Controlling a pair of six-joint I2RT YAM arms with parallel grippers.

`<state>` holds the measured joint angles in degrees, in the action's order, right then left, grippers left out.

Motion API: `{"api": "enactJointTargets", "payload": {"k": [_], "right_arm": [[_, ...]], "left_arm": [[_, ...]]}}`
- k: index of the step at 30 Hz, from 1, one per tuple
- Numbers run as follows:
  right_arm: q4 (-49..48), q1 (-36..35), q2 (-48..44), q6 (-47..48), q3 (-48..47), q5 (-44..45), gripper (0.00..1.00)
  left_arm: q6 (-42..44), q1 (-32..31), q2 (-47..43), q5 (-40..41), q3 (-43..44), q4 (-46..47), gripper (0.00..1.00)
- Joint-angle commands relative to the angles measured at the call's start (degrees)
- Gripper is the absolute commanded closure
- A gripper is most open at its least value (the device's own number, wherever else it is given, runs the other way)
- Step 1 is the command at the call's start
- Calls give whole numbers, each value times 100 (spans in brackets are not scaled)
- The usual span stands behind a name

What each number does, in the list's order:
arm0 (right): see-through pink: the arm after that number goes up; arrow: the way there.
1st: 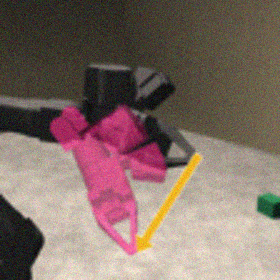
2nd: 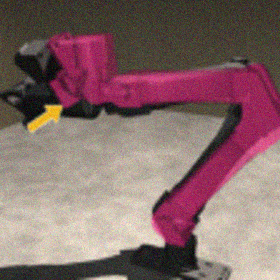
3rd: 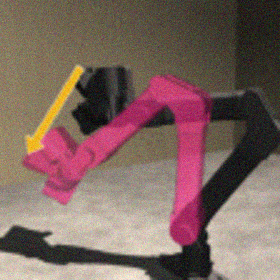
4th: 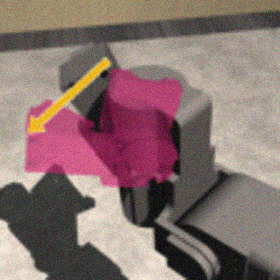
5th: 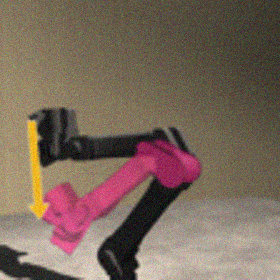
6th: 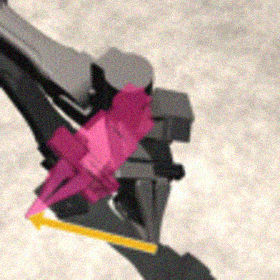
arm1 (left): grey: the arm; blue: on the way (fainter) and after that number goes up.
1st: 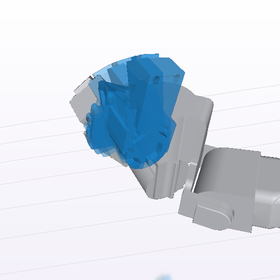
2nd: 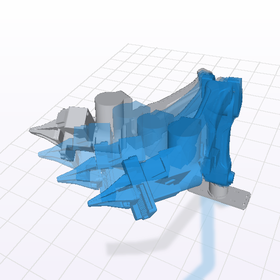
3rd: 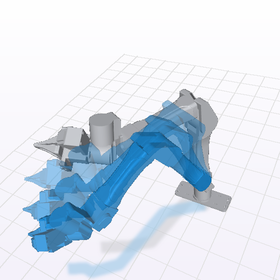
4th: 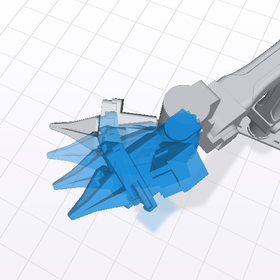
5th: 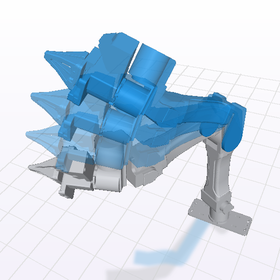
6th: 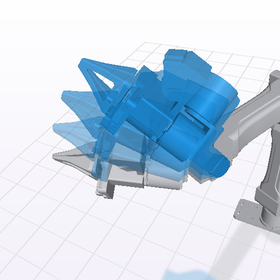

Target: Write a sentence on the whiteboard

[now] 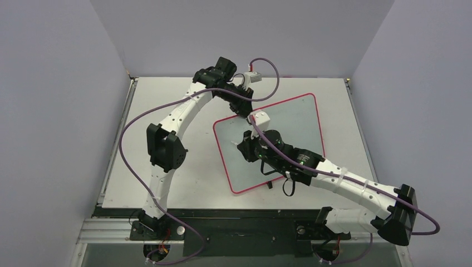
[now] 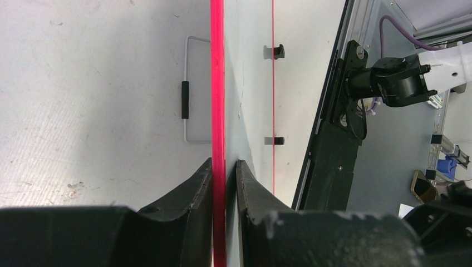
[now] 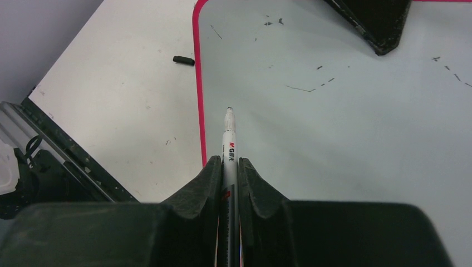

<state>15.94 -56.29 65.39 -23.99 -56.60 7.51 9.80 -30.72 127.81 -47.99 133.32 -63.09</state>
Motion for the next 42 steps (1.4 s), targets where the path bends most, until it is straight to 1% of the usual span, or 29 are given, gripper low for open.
{"api": "enactJointTargets", "payload": {"k": [1, 6, 17, 30, 42], "right_arm": [[-465, -194, 353, 119, -502, 575, 100], [-526, -277, 693, 86, -689, 820, 100], [-523, -293, 1027, 79, -877, 1144, 100], [-532, -323, 1157, 12, -595, 1195, 100], [-476, -488, 976, -198, -104, 1307, 100]], "left_arm": [[366, -177, -471, 9, -55, -45, 100], [359, -199, -606, 20, -122, -12, 100], [326, -270, -677, 119, -156, -15, 100], [303, -296, -712, 157, -152, 15, 100], [294, -302, -699, 197, -131, 18, 100]]}}
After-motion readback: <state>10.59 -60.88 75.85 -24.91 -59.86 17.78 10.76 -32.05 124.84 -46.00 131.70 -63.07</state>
